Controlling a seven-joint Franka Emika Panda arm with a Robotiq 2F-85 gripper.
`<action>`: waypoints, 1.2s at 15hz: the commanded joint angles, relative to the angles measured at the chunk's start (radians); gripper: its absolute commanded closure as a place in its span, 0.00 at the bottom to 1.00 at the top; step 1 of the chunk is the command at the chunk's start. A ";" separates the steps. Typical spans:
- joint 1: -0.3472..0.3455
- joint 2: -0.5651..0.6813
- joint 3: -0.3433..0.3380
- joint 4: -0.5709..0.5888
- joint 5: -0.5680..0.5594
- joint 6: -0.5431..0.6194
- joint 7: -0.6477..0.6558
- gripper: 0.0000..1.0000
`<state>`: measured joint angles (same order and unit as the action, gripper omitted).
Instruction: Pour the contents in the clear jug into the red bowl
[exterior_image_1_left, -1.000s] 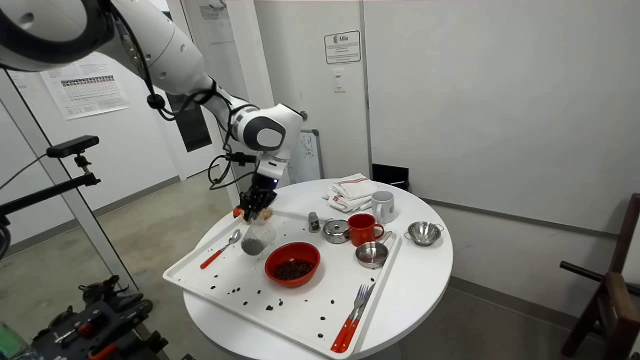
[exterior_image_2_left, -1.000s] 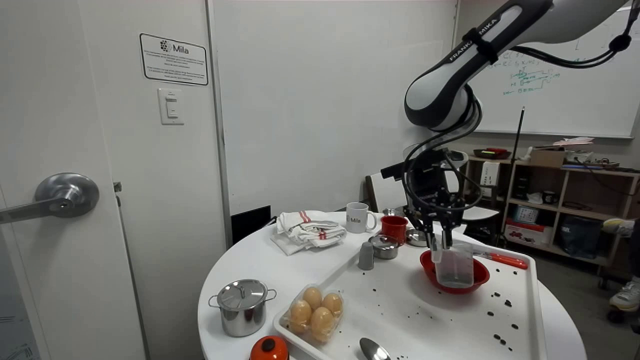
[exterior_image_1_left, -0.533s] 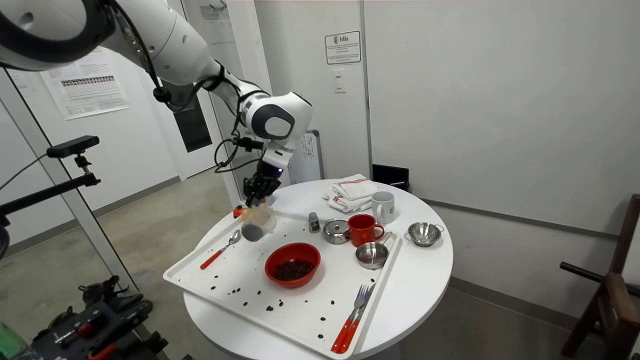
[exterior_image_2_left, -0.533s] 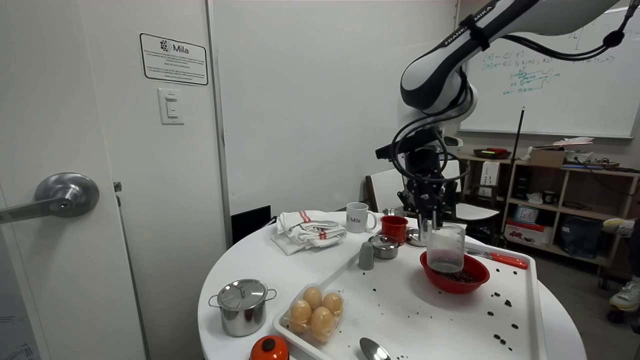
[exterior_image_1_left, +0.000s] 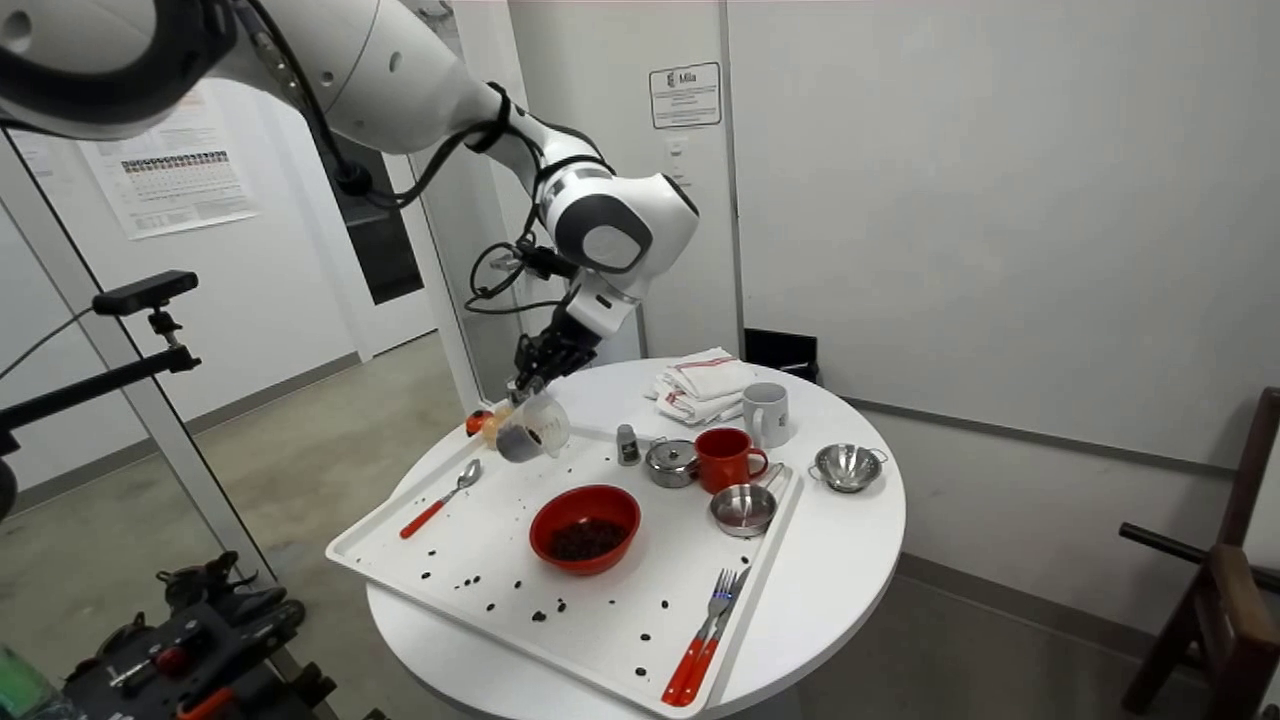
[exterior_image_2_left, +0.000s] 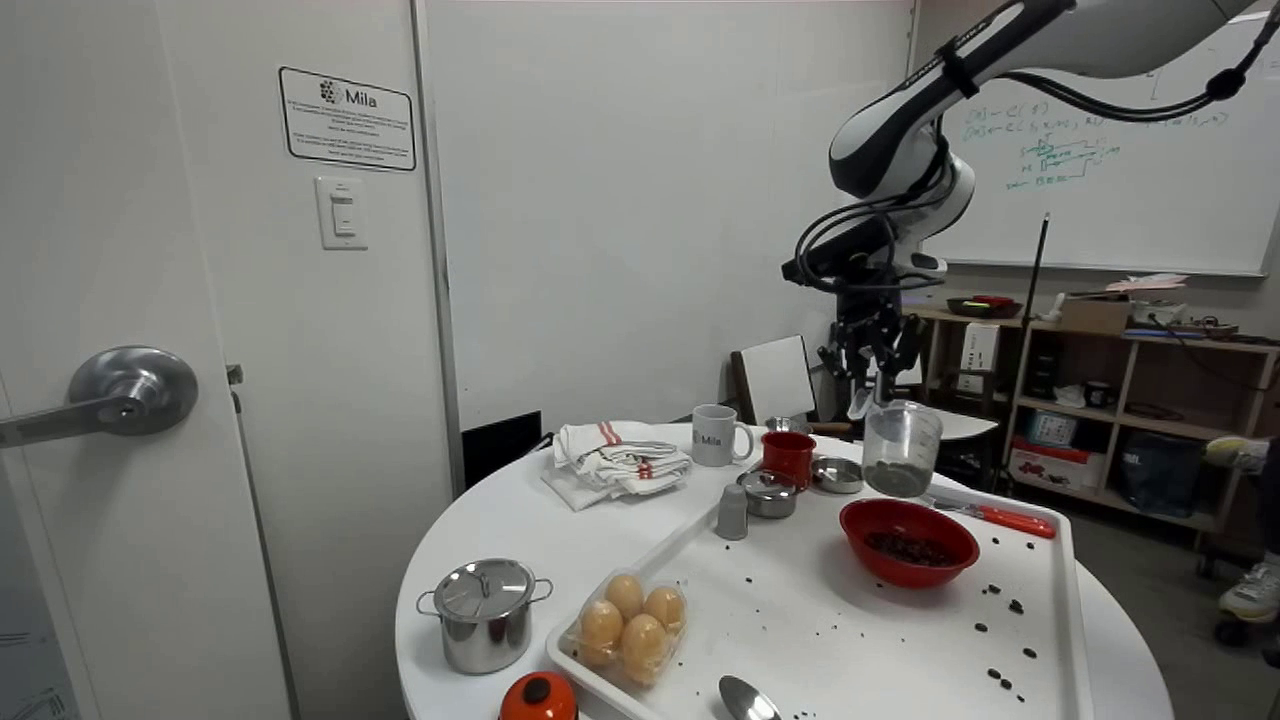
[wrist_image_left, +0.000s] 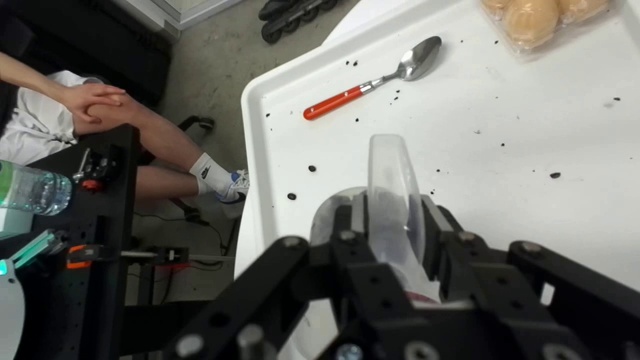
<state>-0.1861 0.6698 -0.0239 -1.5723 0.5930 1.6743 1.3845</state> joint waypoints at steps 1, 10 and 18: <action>-0.046 0.051 -0.002 0.080 0.063 -0.158 -0.096 0.88; -0.090 0.135 -0.036 0.190 0.123 -0.487 -0.272 0.88; -0.094 0.212 -0.065 0.297 0.138 -0.661 -0.376 0.88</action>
<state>-0.2777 0.8196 -0.0809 -1.3701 0.7078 1.1069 1.0547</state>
